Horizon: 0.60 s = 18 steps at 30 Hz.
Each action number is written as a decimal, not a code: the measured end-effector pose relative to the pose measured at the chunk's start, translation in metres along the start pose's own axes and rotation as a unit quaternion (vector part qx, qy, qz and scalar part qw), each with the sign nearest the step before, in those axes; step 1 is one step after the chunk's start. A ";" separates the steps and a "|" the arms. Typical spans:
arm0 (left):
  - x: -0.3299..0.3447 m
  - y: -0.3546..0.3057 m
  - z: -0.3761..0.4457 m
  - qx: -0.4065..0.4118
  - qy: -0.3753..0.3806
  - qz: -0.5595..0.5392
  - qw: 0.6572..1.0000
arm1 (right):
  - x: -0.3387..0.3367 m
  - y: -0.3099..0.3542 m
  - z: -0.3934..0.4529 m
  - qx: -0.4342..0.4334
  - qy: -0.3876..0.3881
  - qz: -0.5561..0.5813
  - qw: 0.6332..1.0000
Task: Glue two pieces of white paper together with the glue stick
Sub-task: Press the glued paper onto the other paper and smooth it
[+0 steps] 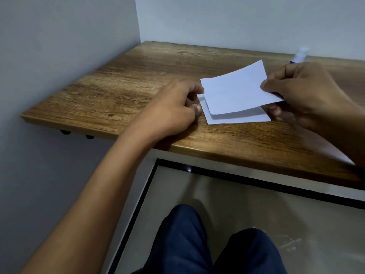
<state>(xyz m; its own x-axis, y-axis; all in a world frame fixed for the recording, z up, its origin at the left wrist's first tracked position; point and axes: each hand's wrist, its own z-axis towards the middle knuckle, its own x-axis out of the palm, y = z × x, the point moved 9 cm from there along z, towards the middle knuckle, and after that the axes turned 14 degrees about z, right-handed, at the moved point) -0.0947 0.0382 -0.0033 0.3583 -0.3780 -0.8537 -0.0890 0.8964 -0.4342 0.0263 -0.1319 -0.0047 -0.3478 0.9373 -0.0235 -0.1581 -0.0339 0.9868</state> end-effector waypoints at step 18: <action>0.001 -0.010 -0.002 0.020 0.007 0.055 0.998 | 0.003 -0.006 -0.003 0.010 -0.019 -0.020 1.000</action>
<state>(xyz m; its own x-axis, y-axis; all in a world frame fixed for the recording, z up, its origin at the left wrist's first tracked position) -0.0950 0.0286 -0.0008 0.3357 -0.2795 -0.8996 -0.0900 0.9411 -0.3260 0.0238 -0.1294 -0.0116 -0.3066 0.9501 -0.0579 -0.1528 0.0109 0.9882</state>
